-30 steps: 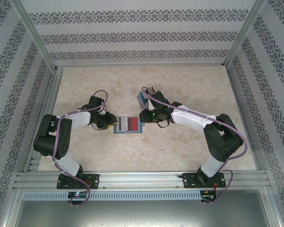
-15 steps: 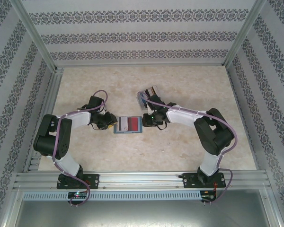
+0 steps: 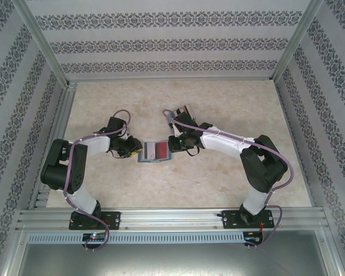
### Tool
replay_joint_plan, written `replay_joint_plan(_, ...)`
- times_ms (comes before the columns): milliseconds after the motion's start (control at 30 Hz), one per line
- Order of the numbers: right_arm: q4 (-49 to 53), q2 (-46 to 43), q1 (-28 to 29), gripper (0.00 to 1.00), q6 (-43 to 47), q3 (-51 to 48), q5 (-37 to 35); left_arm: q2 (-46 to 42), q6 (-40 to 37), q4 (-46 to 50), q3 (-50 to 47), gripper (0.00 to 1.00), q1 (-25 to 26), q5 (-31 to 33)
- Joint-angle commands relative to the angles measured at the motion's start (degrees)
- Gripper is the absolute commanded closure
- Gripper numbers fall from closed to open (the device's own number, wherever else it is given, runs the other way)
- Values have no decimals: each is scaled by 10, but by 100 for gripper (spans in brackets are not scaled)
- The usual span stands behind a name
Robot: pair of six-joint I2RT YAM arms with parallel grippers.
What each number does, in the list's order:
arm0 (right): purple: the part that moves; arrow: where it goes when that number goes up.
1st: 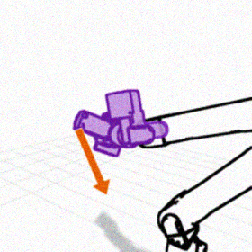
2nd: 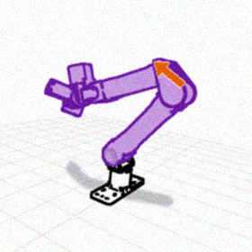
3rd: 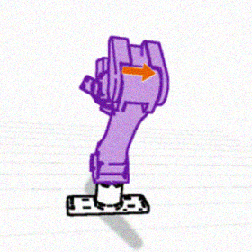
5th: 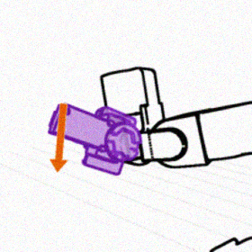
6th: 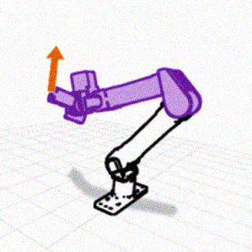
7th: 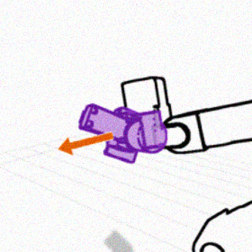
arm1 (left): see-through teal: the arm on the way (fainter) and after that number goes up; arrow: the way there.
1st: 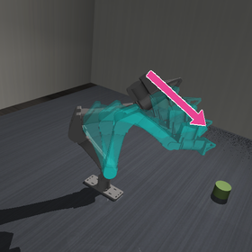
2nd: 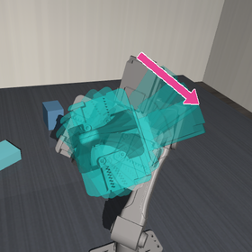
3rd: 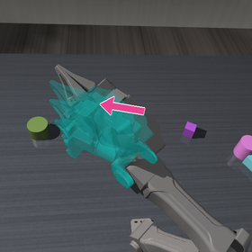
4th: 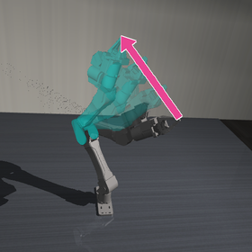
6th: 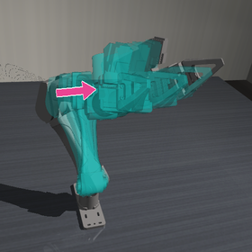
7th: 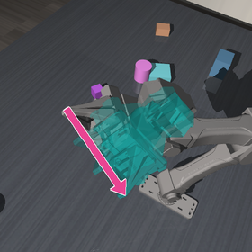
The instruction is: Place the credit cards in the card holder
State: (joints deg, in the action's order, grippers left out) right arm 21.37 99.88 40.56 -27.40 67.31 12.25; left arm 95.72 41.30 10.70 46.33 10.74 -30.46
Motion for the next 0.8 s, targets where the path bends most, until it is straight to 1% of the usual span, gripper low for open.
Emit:
replay_joint_plan(0, 6, -17, 15, 88, 1, 31, 3, -2, 12, -4, -16, 70, 1, -8)
replay_joint_plan(300, -39, 51, 42, 87, -25, 83, 63, -2, 24, -19, -25, 70, 12, -6)
replay_joint_plan(533, -97, 114, 50, 87, -54, 95, 111, -2, 40, -43, -40, 70, 19, -9)
replay_joint_plan(700, -151, 144, 52, 87, -84, 95, 147, -25, 35, -18, -37, 69, 20, 2)
replay_joint_plan(767, -153, 157, 54, 87, -86, 105, 155, -40, 30, 2, -31, 69, 19, 13)
